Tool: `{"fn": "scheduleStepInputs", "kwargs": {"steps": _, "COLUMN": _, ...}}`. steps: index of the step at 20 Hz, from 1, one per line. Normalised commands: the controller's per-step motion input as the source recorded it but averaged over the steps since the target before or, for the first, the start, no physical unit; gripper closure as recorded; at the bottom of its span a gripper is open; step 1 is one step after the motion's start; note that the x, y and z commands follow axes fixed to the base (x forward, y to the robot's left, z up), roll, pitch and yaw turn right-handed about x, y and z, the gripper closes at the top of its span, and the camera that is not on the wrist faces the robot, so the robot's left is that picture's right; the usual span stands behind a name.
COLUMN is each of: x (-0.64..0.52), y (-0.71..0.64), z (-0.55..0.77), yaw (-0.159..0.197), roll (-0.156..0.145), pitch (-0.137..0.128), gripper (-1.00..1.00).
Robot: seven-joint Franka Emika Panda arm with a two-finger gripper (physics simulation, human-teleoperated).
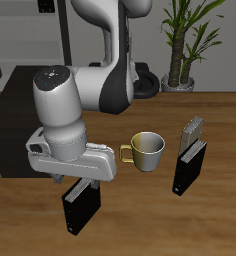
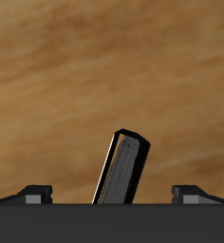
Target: Place the right black book upright on top of the shelf and place the left black book upright on top of the shelf
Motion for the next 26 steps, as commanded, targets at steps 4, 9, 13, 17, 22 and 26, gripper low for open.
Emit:
{"fn": "scheduleStepInputs", "kwargs": {"steps": 4, "x": 0.03, "y": 0.01, "z": -0.15, "yaw": 0.007, "roll": 0.008, "pitch": 0.026, "gripper": -1.0}}
{"fn": "scheduleStepInputs", "kwargs": {"steps": 9, "x": 0.05, "y": -0.08, "z": -0.11, "yaw": -0.027, "roll": -0.026, "pitch": 0.021, "gripper": -1.0}}
{"fn": "scheduleStepInputs", "kwargs": {"steps": 13, "x": 0.02, "y": -0.01, "z": -0.16, "yaw": 0.003, "roll": -0.008, "pitch": 0.019, "gripper": -1.0}}
{"fn": "scheduleStepInputs", "kwargs": {"steps": 17, "x": 0.03, "y": 0.02, "z": -0.16, "yaw": 0.011, "roll": 0.015, "pitch": 0.016, "gripper": 1.0}}
{"fn": "scheduleStepInputs", "kwargs": {"steps": 22, "x": 0.05, "y": 0.0, "z": -0.12, "yaw": -0.015, "roll": -0.007, "pitch": 0.02, "gripper": 1.0}}
{"fn": "scheduleStepInputs", "kwargs": {"steps": 26, "x": 0.03, "y": 0.01, "z": -0.03, "yaw": 0.007, "roll": 0.002, "pitch": -0.002, "gripper": 1.0}}
